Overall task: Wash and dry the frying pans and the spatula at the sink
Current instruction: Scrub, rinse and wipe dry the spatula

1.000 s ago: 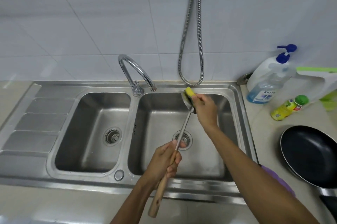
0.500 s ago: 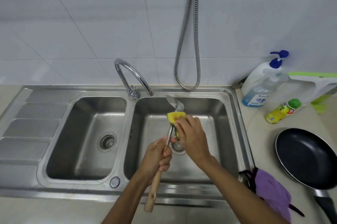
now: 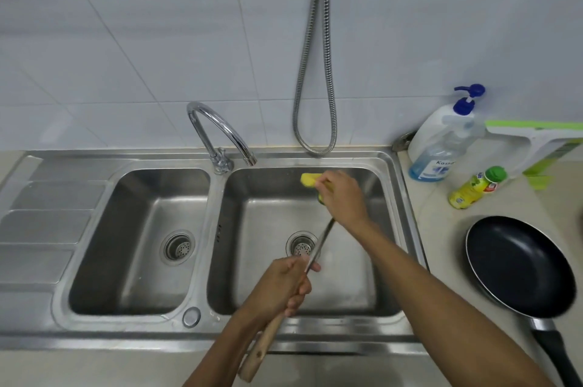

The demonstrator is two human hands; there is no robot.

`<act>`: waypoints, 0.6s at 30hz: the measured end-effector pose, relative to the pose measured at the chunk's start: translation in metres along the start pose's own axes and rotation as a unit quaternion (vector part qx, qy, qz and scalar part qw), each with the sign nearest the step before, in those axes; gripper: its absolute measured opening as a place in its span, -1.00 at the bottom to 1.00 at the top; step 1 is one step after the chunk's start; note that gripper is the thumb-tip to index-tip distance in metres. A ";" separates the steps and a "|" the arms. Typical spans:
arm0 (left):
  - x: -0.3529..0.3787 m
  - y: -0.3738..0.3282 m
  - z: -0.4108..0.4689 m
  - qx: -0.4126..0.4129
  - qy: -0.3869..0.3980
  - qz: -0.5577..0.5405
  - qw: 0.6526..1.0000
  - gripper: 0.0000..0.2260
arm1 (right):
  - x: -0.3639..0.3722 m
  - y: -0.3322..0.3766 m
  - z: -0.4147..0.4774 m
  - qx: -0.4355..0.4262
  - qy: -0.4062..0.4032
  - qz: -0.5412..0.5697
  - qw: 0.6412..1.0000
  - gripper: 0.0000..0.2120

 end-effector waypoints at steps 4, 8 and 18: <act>0.009 -0.010 0.012 0.030 -0.146 0.232 0.961 -0.73 | 0.010 0.006 -0.003 -0.159 0.042 -0.150 0.975 -0.96; 0.004 -0.025 0.009 0.020 -0.248 0.479 0.841 -0.76 | 0.019 -0.021 -0.009 -0.157 0.092 -0.275 0.944 -0.81; 0.007 -0.004 0.003 0.007 -0.244 0.577 0.779 -0.70 | 0.027 -0.051 -0.011 -0.087 0.092 -0.268 0.955 -0.87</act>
Point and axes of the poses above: each hand's wrist, its own z-axis towards the middle knuckle, its own x-axis out of the palm, y = z × x, the point moved 4 cm from there along z, towards the middle knuckle, and after that the axes turned 8 degrees about y, right-handed, at the moved point
